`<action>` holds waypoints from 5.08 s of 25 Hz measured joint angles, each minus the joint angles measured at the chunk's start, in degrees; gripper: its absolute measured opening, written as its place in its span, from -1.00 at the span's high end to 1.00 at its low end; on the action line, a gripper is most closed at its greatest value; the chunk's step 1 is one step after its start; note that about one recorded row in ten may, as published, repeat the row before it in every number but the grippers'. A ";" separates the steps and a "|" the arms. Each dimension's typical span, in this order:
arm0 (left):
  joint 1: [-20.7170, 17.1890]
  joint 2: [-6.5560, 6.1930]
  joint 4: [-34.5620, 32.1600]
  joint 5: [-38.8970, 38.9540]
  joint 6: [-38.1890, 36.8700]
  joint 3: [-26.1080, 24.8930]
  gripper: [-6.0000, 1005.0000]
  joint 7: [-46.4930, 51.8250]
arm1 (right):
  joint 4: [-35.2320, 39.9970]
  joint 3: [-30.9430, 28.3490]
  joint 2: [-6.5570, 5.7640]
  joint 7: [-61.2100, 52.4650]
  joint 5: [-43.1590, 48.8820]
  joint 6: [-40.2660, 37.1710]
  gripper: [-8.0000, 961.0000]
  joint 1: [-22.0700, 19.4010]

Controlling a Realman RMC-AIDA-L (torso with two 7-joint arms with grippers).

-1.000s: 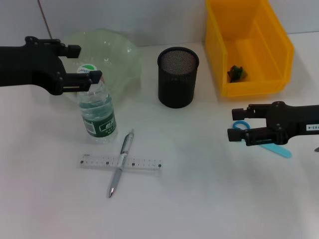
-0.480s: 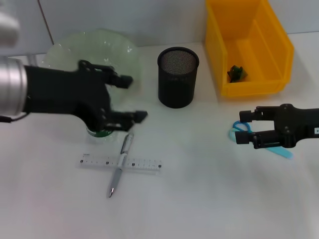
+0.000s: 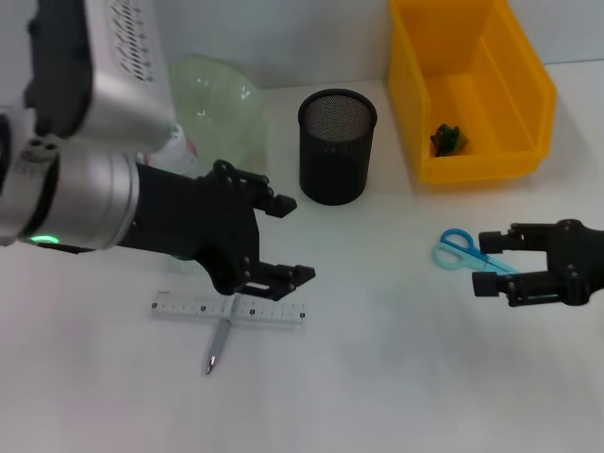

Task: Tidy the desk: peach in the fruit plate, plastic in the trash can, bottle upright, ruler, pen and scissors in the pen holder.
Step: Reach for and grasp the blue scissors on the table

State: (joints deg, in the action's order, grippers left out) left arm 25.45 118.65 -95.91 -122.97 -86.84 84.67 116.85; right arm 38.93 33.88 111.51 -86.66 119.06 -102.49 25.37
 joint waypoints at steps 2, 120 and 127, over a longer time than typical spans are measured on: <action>0.45 0.03 0.06 -2.43 0.66 2.00 -0.58 1.10 | 0.54 0.01 -0.13 0.11 0.02 -0.32 -0.67 -0.98; -6.69 -0.17 53.64 21.72 -6.41 -28.16 -0.61 -46.85 | 8.74 27.90 6.62 -42.37 47.67 19.88 -0.66 23.50; -6.75 -0.17 53.64 21.73 -6.41 -28.17 -0.61 -46.48 | 8.70 27.99 6.61 -42.37 47.67 19.99 -0.66 23.37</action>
State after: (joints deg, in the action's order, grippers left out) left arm 18.70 118.48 -42.27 -101.24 -93.25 56.51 70.37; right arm 47.63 61.87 118.12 -129.03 166.73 -82.50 48.74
